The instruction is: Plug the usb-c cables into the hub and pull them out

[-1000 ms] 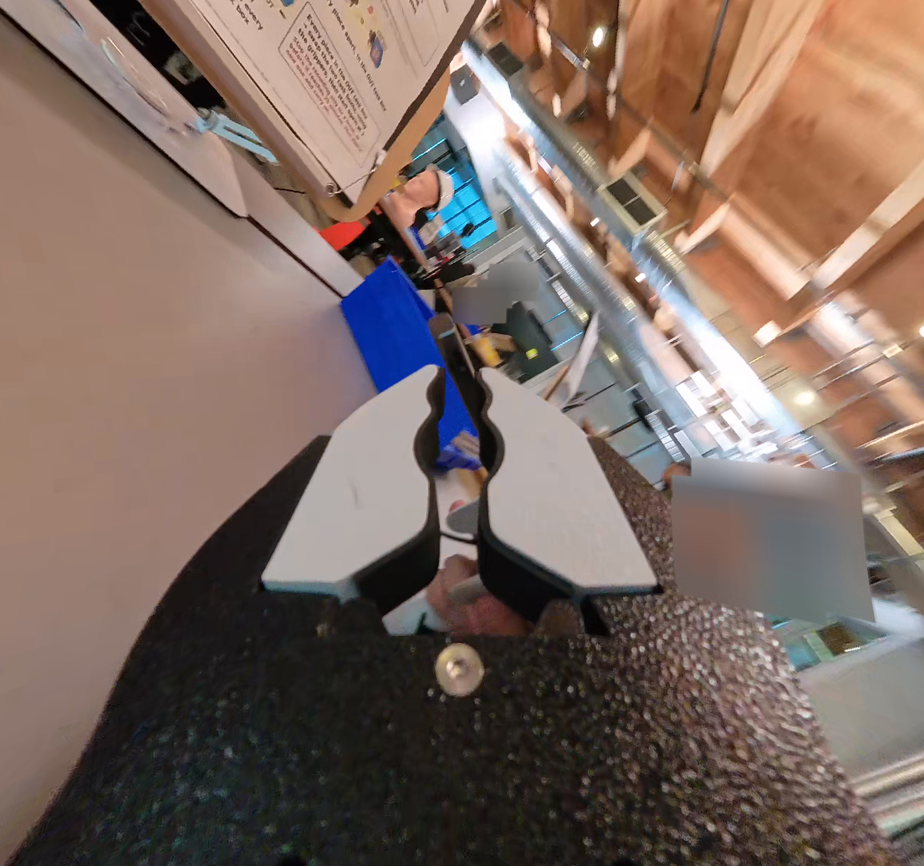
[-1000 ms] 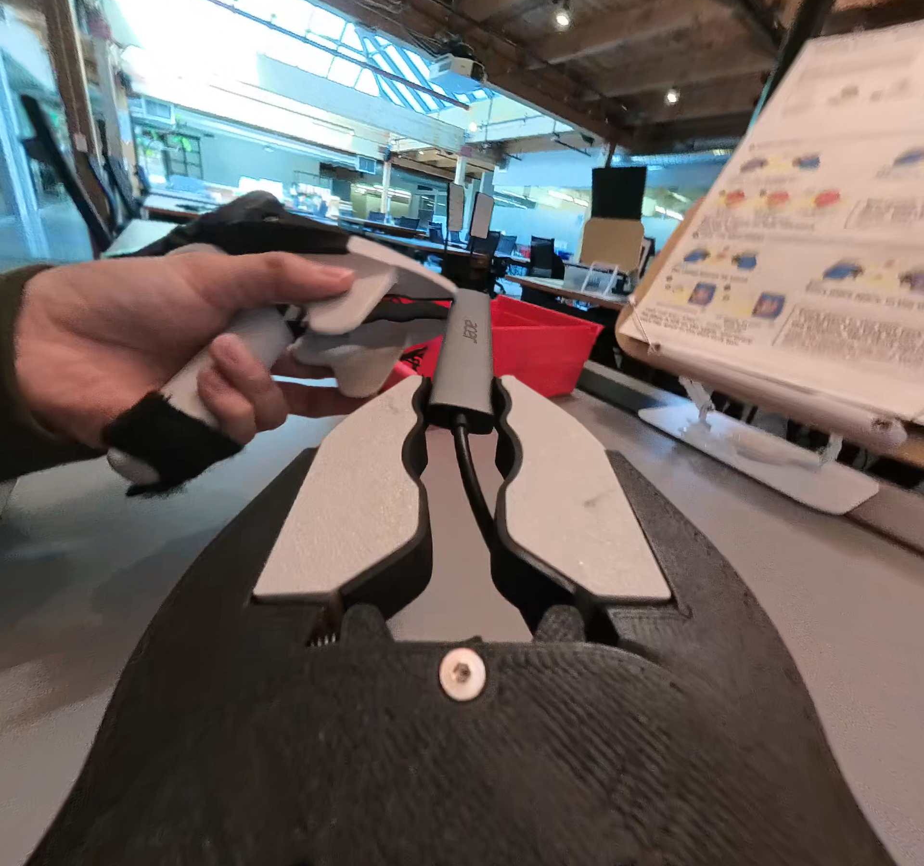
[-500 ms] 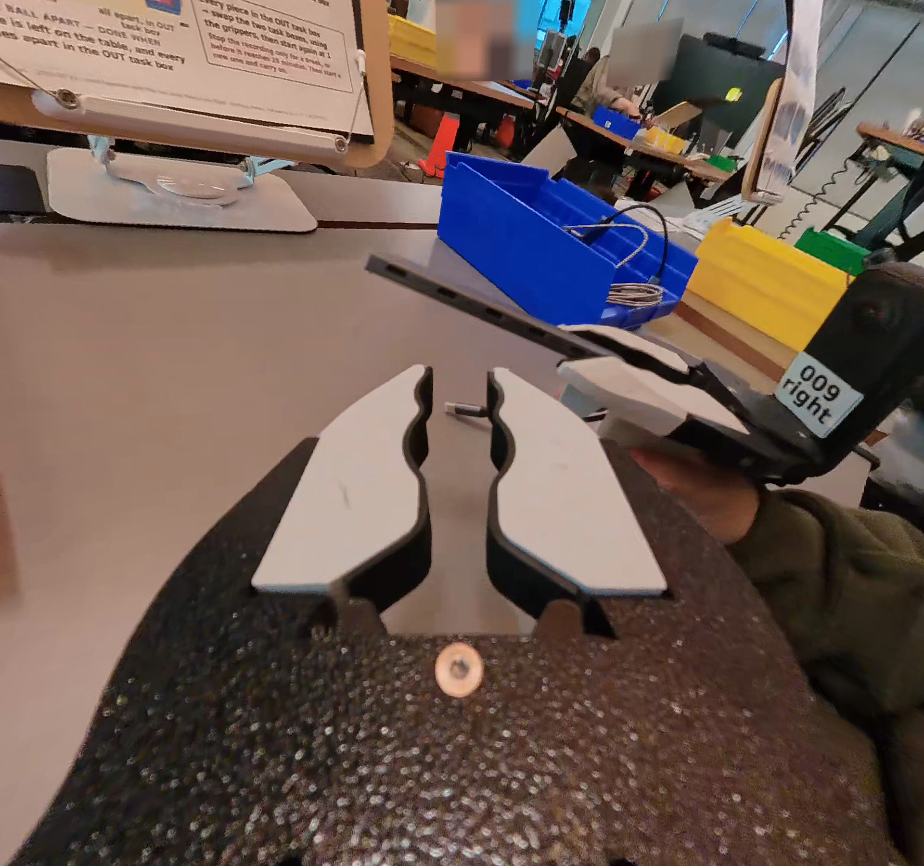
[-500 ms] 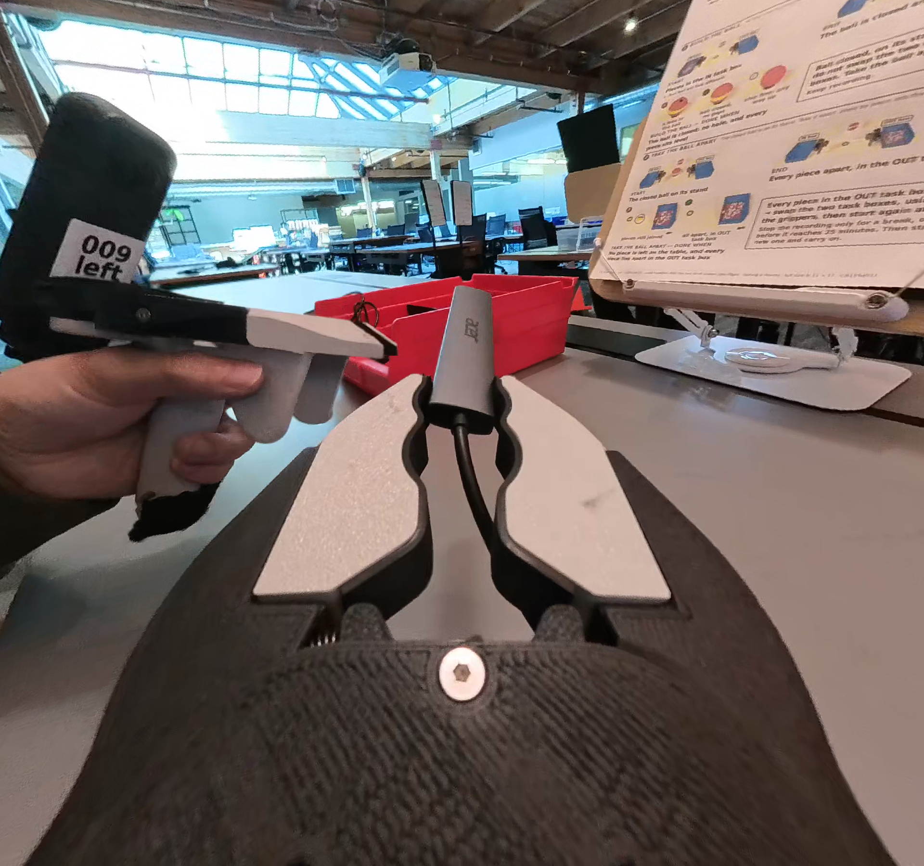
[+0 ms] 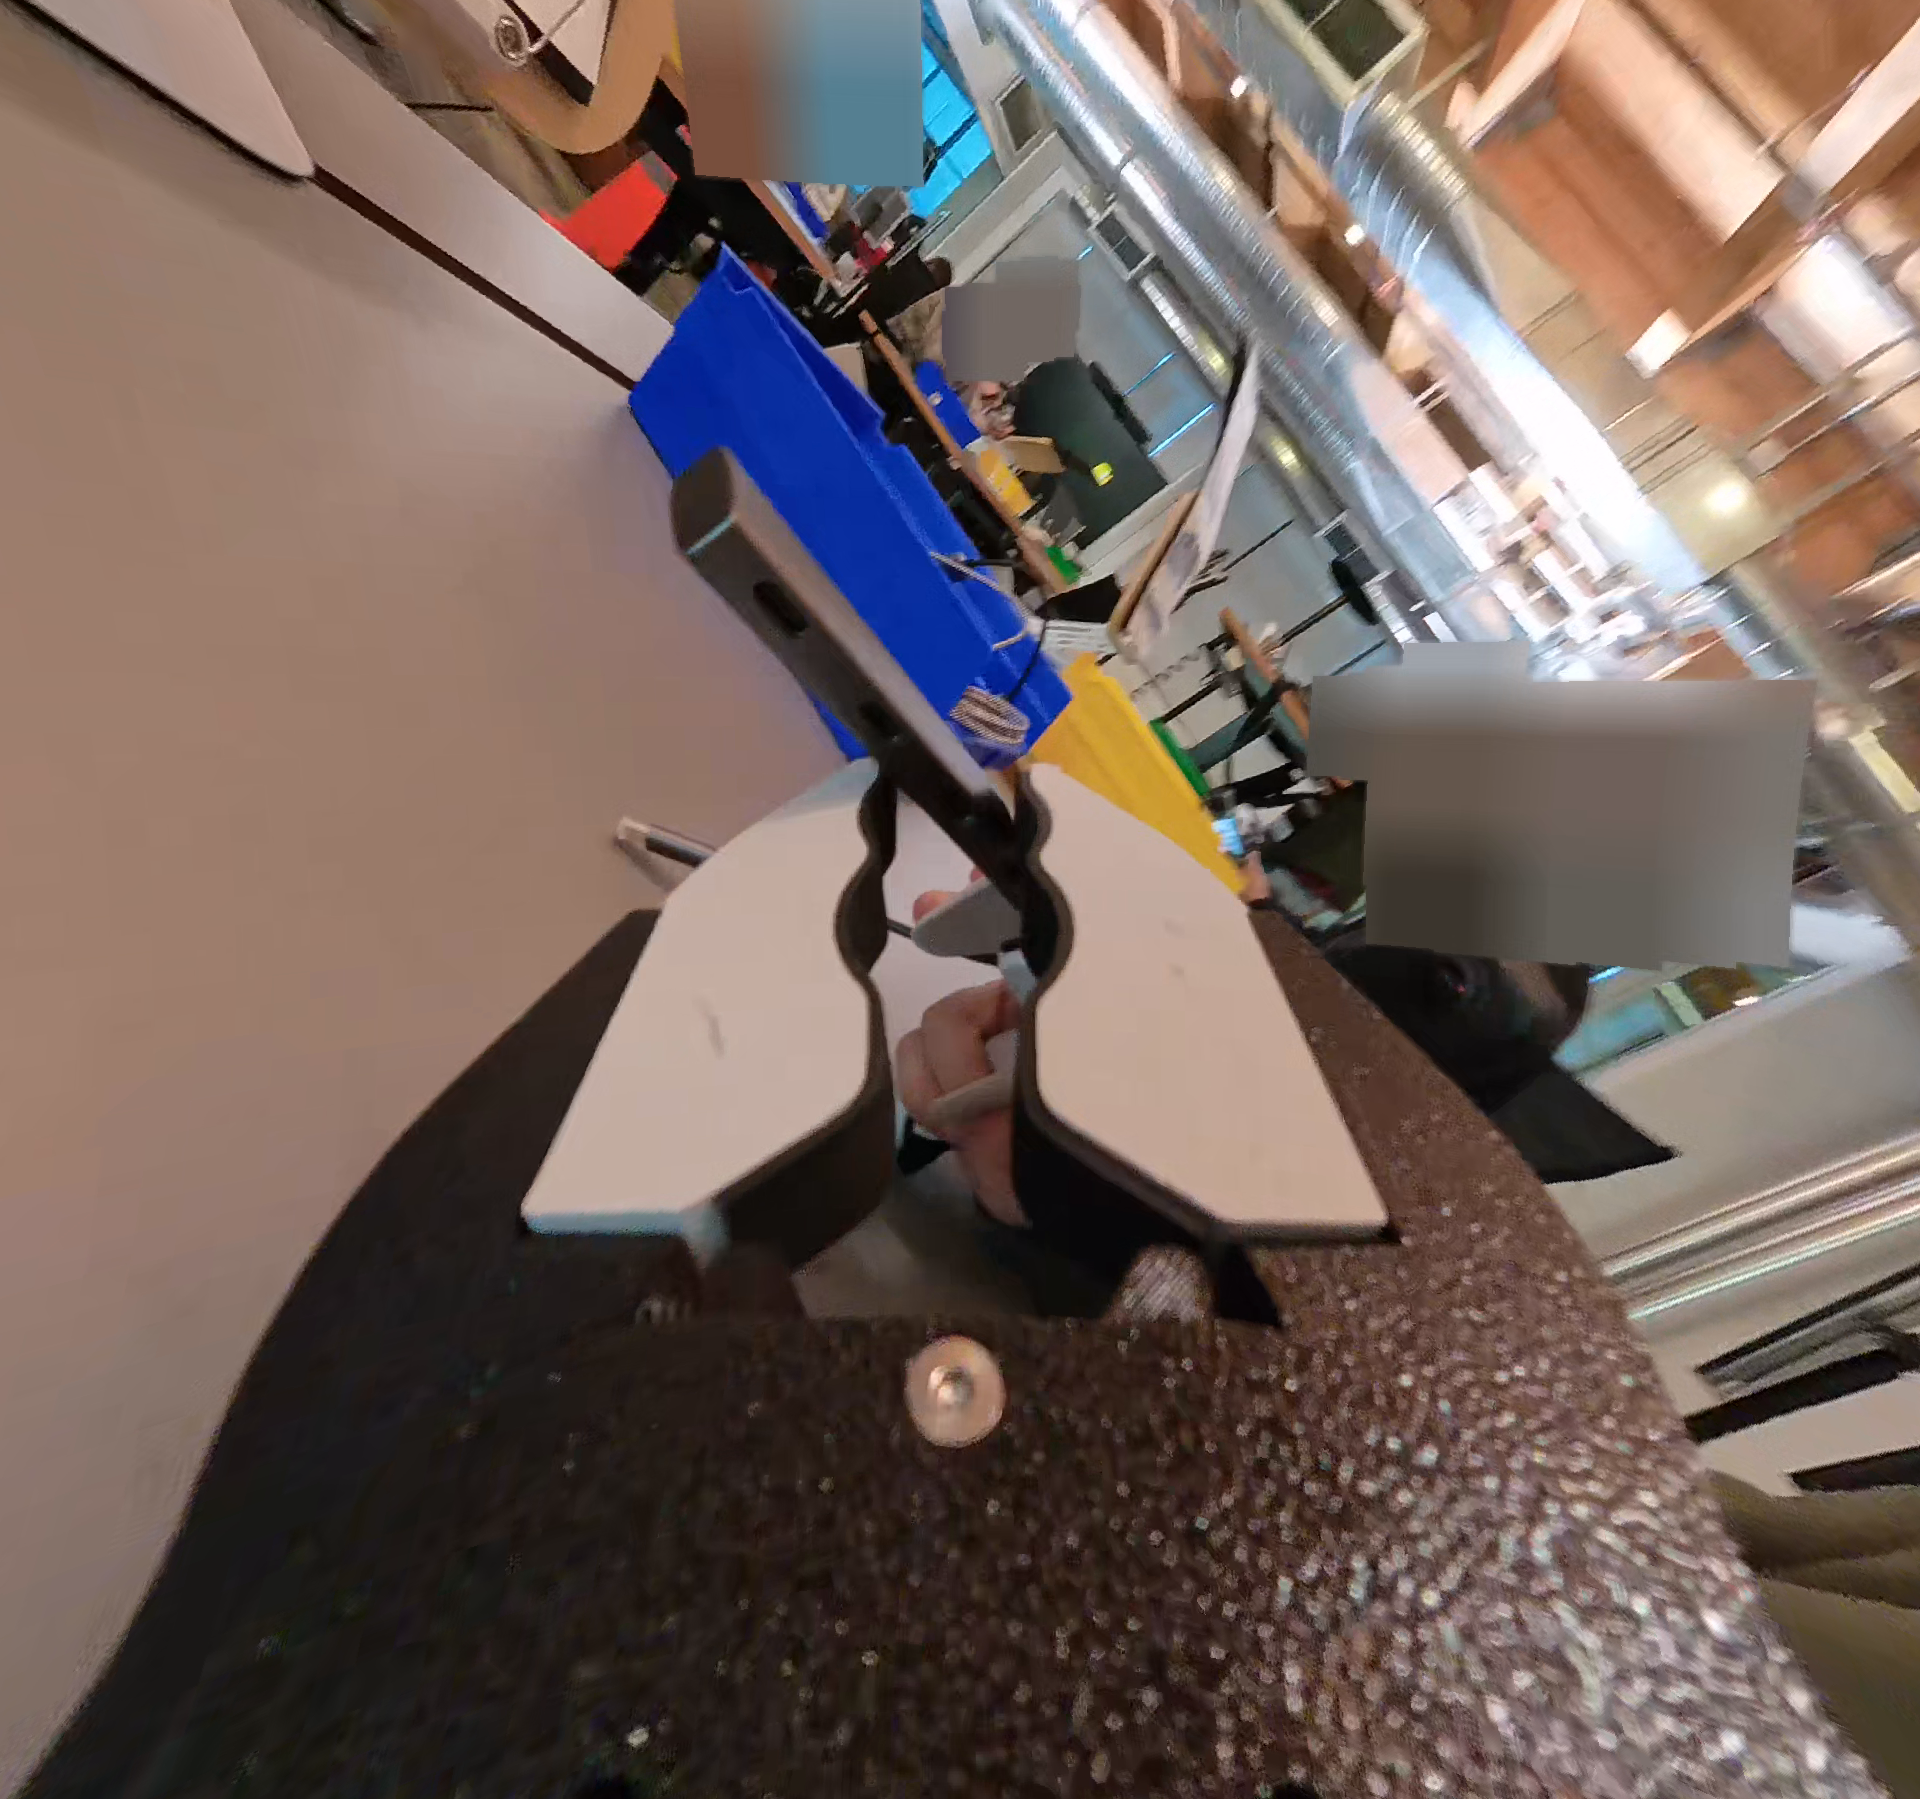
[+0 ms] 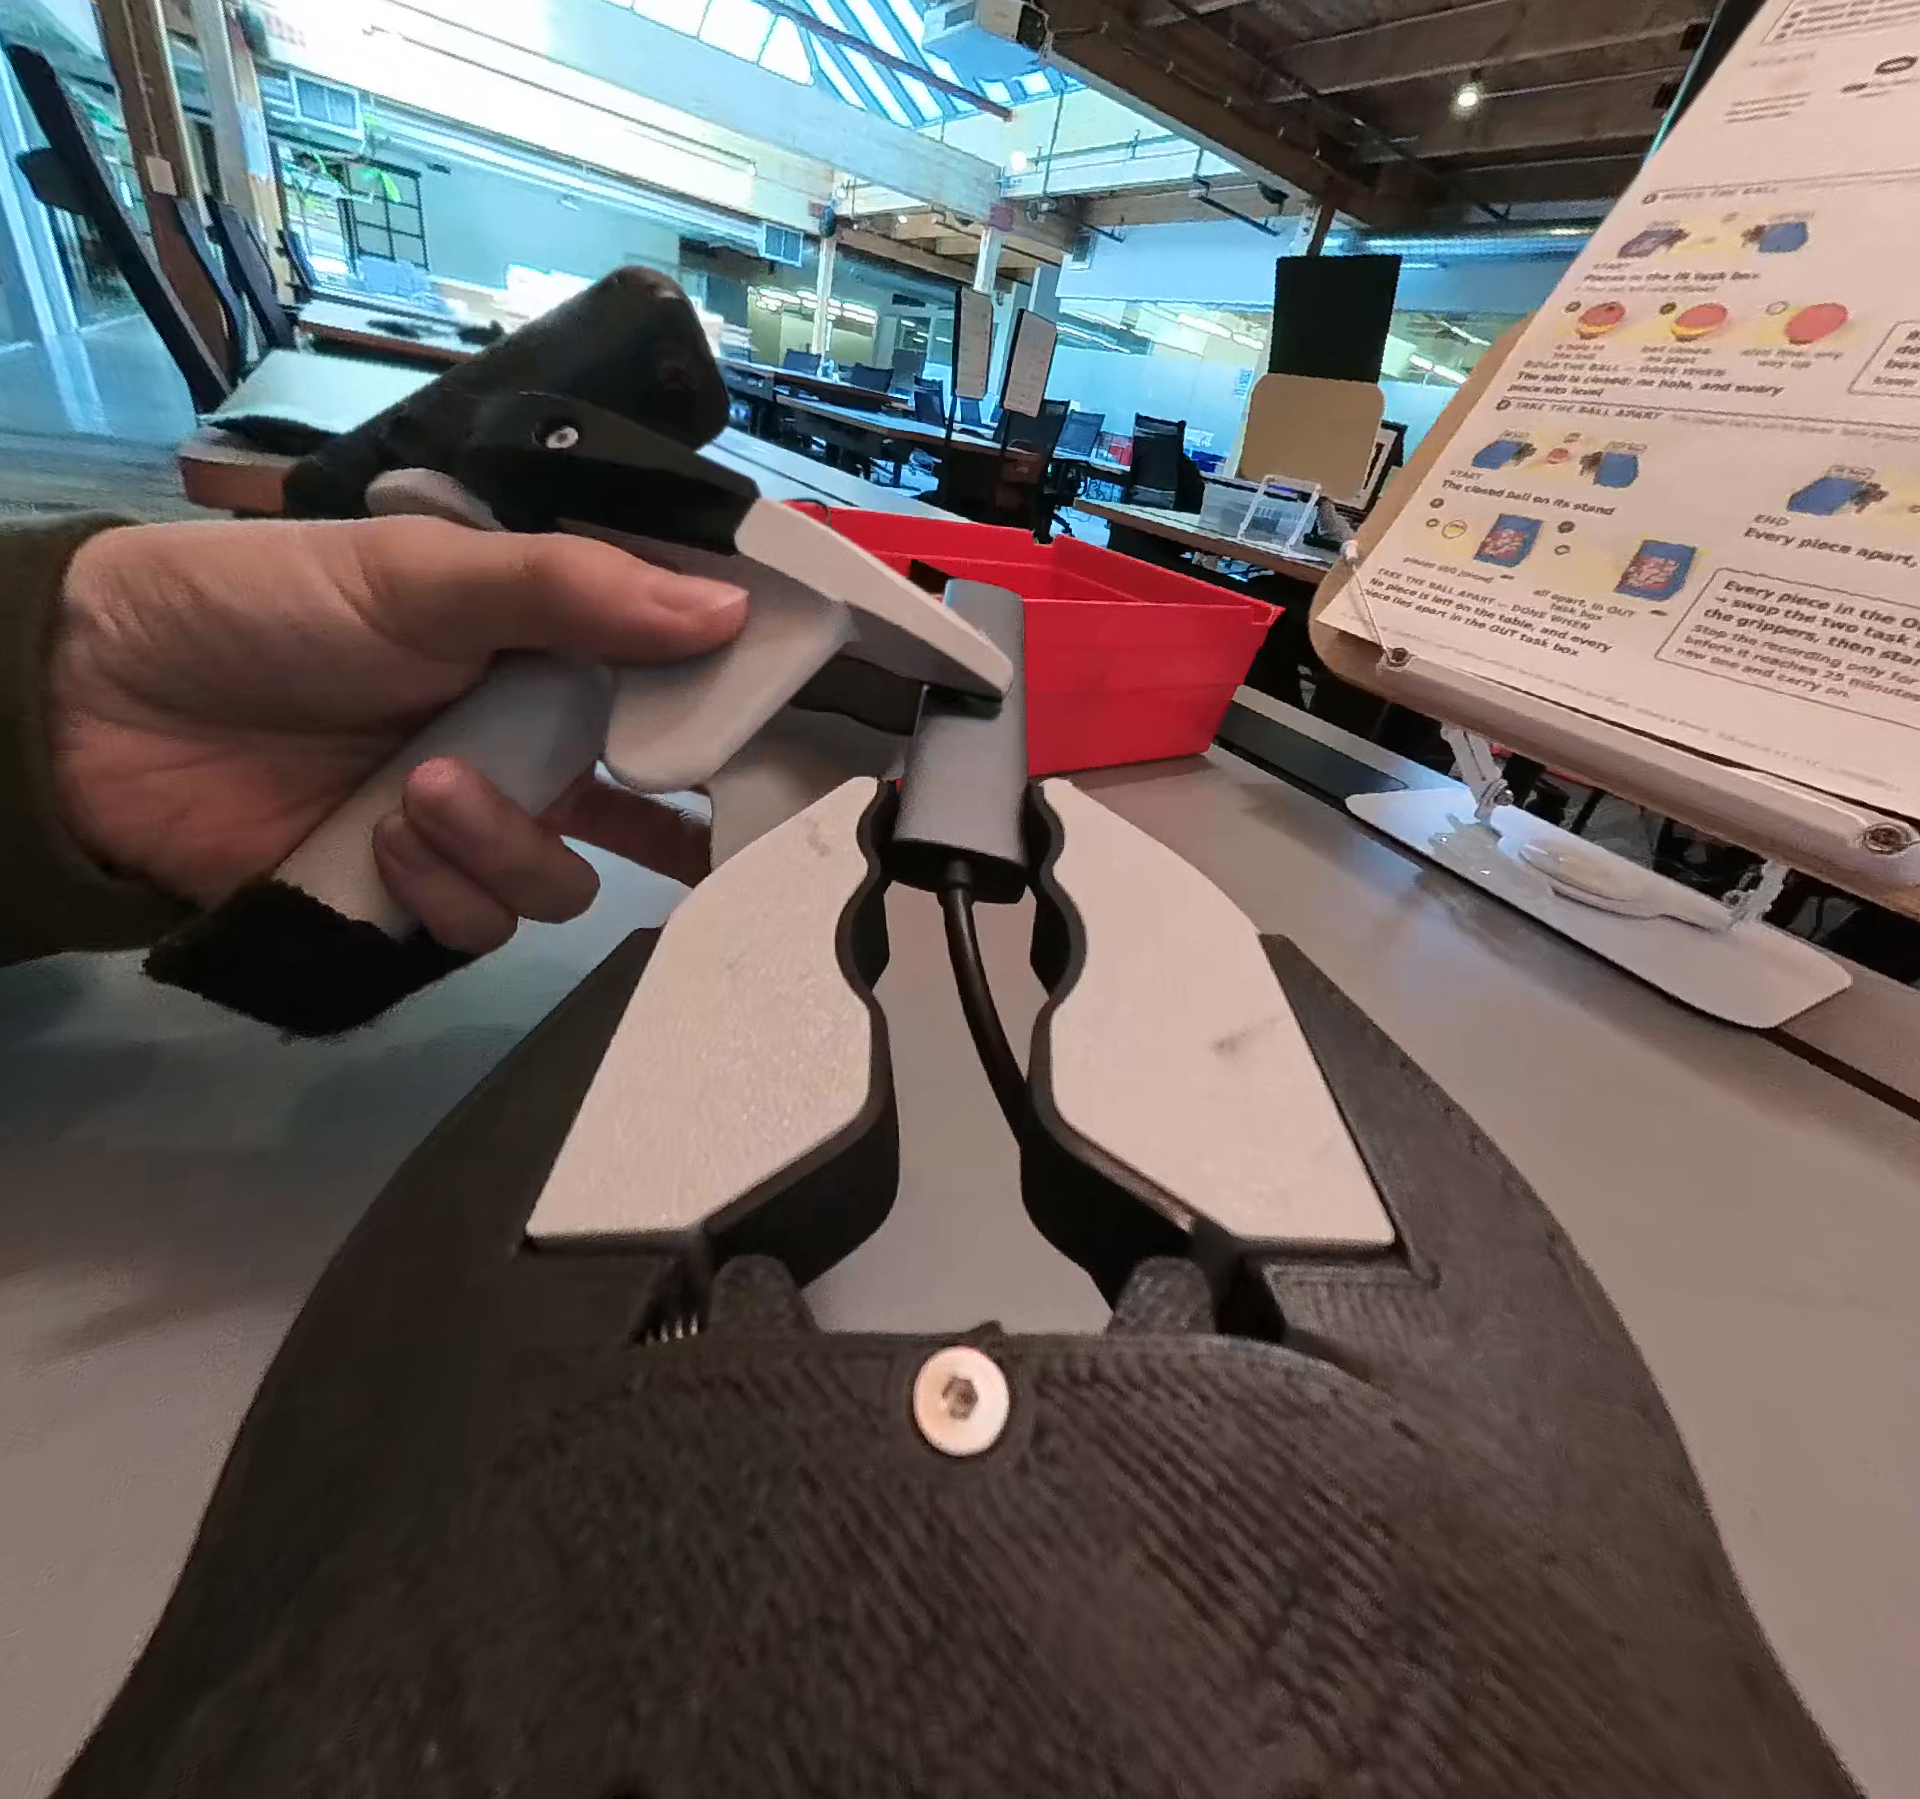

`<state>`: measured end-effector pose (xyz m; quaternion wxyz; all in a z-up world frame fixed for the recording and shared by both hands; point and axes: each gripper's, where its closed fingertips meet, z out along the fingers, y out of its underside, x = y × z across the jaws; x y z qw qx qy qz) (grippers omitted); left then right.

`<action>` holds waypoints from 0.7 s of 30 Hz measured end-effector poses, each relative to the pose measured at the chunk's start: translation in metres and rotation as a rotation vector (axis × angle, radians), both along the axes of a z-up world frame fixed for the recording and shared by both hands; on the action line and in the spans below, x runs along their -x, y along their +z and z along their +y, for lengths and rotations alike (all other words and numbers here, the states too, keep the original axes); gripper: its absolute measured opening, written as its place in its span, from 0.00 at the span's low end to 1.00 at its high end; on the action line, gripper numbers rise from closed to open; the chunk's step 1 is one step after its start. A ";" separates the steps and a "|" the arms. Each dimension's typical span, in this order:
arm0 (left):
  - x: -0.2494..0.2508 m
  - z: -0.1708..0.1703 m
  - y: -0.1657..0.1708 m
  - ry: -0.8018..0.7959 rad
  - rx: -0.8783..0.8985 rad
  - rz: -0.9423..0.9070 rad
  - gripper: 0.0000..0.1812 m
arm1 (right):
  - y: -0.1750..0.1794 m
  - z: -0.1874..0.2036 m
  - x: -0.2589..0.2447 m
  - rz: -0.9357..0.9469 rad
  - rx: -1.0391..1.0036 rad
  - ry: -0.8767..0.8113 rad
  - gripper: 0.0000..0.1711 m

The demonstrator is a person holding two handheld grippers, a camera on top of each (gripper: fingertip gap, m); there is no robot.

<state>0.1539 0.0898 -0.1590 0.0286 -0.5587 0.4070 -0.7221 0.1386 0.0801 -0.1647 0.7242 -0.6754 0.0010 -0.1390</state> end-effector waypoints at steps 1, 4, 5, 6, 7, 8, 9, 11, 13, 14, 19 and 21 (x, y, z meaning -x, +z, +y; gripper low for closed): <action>0.000 0.000 0.001 -0.013 0.049 -0.005 0.10 | 0.000 0.000 0.000 0.000 0.004 0.001 0.14; 0.002 -0.003 0.008 -0.068 0.240 -0.017 0.07 | 0.002 -0.001 0.001 0.007 -0.016 0.011 0.14; 0.002 -0.003 0.008 -0.072 0.288 -0.021 0.07 | 0.002 0.000 0.001 0.011 -0.016 0.015 0.14; 0.001 -0.003 0.009 -0.080 0.332 -0.025 0.06 | 0.002 -0.001 0.001 0.020 -0.023 0.022 0.14; 0.001 -0.003 0.008 -0.086 0.376 -0.020 0.06 | 0.003 -0.001 0.000 0.027 -0.028 0.025 0.14; 0.000 -0.003 0.008 -0.085 0.414 -0.012 0.06 | 0.003 -0.001 0.000 0.030 -0.029 0.025 0.14; 0.000 -0.003 0.009 -0.080 0.435 -0.008 0.06 | 0.003 -0.001 0.000 0.028 -0.029 0.023 0.14; -0.001 -0.003 0.008 -0.054 0.456 0.011 0.05 | 0.004 -0.001 0.000 0.011 -0.041 0.005 0.14; -0.002 -0.002 0.007 -0.032 0.473 0.022 0.05 | 0.004 0.000 0.000 0.002 -0.036 -0.005 0.15; -0.002 -0.001 0.007 -0.027 0.471 0.024 0.05 | 0.004 0.000 -0.001 -0.002 -0.035 -0.010 0.14; -0.003 -0.001 0.005 -0.011 0.467 0.032 0.05 | 0.003 0.000 -0.002 0.004 -0.028 -0.024 0.14; -0.004 0.000 0.003 -0.013 0.410 0.023 0.06 | 0.002 0.001 -0.003 0.025 -0.018 -0.012 0.14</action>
